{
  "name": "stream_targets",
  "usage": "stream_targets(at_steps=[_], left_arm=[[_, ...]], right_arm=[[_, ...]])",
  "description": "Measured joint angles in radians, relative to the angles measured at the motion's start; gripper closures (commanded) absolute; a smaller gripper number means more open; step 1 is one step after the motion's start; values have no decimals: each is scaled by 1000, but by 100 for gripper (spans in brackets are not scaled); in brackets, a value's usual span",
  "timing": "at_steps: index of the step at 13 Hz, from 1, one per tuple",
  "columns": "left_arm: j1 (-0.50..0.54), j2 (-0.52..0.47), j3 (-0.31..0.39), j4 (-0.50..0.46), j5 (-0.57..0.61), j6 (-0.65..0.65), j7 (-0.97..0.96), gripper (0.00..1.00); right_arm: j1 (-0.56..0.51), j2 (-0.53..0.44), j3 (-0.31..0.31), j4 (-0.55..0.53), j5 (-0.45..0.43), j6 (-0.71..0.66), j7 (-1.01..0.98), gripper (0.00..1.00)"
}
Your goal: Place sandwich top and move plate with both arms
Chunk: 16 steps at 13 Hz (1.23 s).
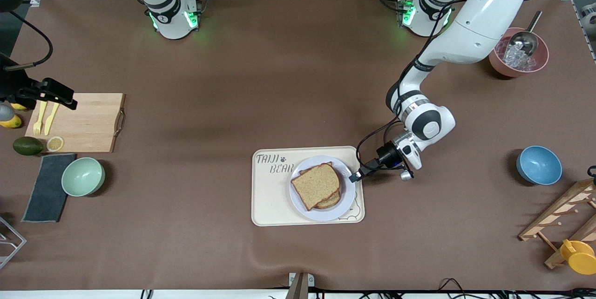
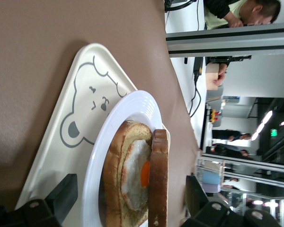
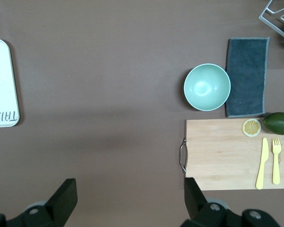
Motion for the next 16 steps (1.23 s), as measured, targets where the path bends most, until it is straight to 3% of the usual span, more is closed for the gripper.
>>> stream_targets(at_steps=[6, 11, 16], left_arm=[[-1, -52, 0, -1, 44, 49, -17, 0], [-3, -87, -1, 0, 178, 91, -43, 0], [7, -108, 8, 4, 529, 101, -218, 0]], right_arm=[[0, 1, 0, 0, 0, 0, 0, 0], [0, 1, 0, 0, 0, 0, 0, 0], [0, 1, 0, 0, 0, 0, 0, 0]])
